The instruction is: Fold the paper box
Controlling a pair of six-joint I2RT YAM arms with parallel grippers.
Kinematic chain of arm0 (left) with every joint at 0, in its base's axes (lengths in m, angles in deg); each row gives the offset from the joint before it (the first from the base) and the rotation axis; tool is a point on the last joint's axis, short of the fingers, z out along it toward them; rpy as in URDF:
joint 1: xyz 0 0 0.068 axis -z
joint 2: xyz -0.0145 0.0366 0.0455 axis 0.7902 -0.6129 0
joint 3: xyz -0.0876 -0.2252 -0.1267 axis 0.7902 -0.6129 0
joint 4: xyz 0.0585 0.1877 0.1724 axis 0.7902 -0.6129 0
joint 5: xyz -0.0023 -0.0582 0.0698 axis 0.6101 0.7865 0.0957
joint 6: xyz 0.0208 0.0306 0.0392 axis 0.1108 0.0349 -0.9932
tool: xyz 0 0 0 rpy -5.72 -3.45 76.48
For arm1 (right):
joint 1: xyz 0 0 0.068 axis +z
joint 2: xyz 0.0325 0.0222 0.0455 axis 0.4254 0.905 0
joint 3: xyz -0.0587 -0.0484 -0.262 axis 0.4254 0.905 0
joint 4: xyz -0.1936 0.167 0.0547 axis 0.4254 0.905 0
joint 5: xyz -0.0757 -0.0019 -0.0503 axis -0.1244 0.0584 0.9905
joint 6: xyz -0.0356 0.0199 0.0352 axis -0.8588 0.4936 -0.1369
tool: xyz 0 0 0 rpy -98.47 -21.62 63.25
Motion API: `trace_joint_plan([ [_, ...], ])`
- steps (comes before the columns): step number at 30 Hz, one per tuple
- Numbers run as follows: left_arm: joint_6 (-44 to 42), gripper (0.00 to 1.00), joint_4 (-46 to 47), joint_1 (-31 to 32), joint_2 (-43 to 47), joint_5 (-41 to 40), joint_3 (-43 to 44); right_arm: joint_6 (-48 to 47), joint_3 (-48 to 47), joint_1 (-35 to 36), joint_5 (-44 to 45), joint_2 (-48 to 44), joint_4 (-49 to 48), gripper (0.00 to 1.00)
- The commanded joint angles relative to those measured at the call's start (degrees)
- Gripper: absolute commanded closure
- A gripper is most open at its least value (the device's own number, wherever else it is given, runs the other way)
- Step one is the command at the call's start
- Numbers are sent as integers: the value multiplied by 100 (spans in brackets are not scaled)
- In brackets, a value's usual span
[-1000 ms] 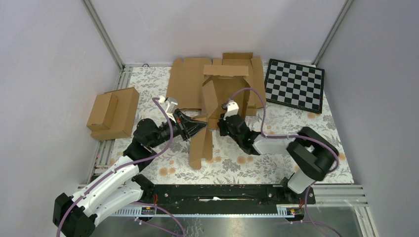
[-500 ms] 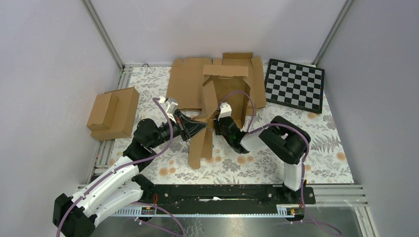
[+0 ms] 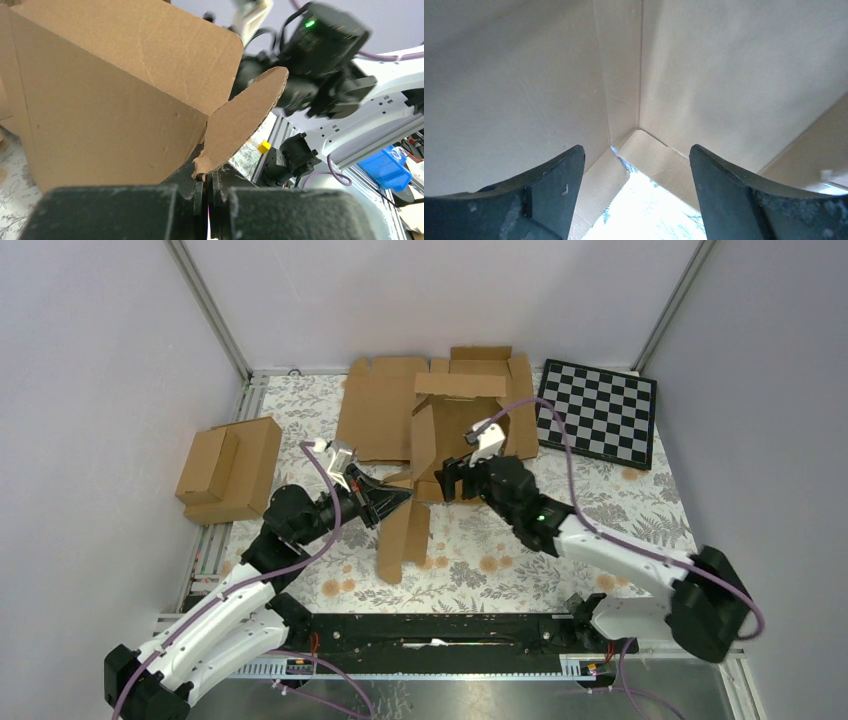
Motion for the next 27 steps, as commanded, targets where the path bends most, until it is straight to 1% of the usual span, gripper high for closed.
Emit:
trace_joint_plan([
  [1,-49,100,-613,9,150,-299,151,-118,-397,-332,-158,-978,1640,14],
  [5,-107,100,-893,14,289,-478,263,9,-802,-1097,-153,-1487,2612,11],
  [8,-149,100,-1161,11,346,-642,396,26,-982,-1502,-30,-1478,2872,10],
  [11,-162,100,-1328,14,376,-762,482,236,-1084,-1623,186,-1348,2932,11],
  [14,-146,100,-1421,14,392,-821,571,393,-1098,-1631,523,-1148,2757,12],
  [17,-136,100,-1520,13,388,-894,658,385,-1129,-1651,468,-831,2435,14],
  [18,-136,100,-1532,13,384,-911,699,406,-1158,-1660,444,-720,2375,18],
  [19,-144,100,-1533,14,369,-932,731,418,-1202,-1661,442,-594,2363,24],
  [21,-164,100,-1689,9,330,-979,803,433,-1332,-1661,432,-321,2359,41],
  [22,-189,100,-1748,13,293,-1011,847,438,-1402,-1663,386,-239,2359,47],
  [24,-254,100,-1854,13,194,-1056,951,529,-1503,-1663,327,-140,2359,54],
  [27,-309,100,-1991,14,27,-1076,1171,700,-1668,-1662,388,-113,2401,74],
])
